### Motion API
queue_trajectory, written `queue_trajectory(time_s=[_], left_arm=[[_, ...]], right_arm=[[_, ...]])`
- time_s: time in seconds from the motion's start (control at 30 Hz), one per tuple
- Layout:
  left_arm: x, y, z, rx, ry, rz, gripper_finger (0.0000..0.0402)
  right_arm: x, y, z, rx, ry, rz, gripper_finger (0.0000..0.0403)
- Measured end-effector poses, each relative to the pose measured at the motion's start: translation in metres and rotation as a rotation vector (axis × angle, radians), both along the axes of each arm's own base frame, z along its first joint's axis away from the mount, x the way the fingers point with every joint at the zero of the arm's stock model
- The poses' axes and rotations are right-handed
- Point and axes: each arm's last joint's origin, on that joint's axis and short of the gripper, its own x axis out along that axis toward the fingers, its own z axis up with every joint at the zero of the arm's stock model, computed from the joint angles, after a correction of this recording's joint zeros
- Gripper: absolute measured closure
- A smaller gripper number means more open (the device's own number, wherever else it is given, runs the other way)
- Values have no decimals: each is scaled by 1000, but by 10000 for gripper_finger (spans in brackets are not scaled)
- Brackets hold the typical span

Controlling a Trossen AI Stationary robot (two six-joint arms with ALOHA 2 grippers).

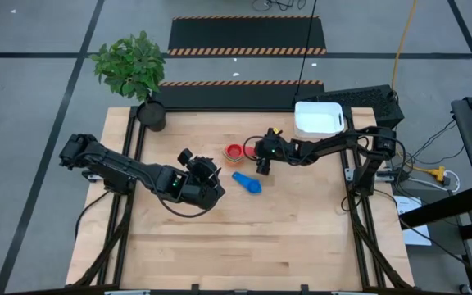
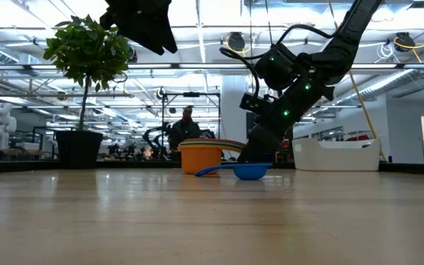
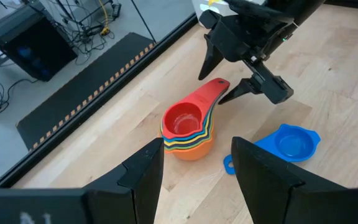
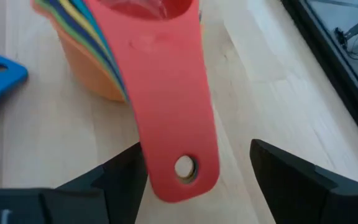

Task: Nest measuring cups in basket
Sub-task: Stack the blue measuring cup into the red measuring cup

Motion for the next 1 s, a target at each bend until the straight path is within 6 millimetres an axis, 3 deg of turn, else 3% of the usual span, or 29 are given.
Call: queue_trajectory(time_s=[0.47, 0.9, 1.0], left_arm=[[0, 0, 0, -1, 1, -1, 211], [0, -5, 0, -44, 0, -31, 211], [1, -5, 0, -62, -17, -31, 211]], right_arm=[[-7, -4, -2, 10, 74, -8, 131], [-38, 10, 41, 101, 130, -58, 131], [-44, 19, 45, 146, 105, 7, 131]])
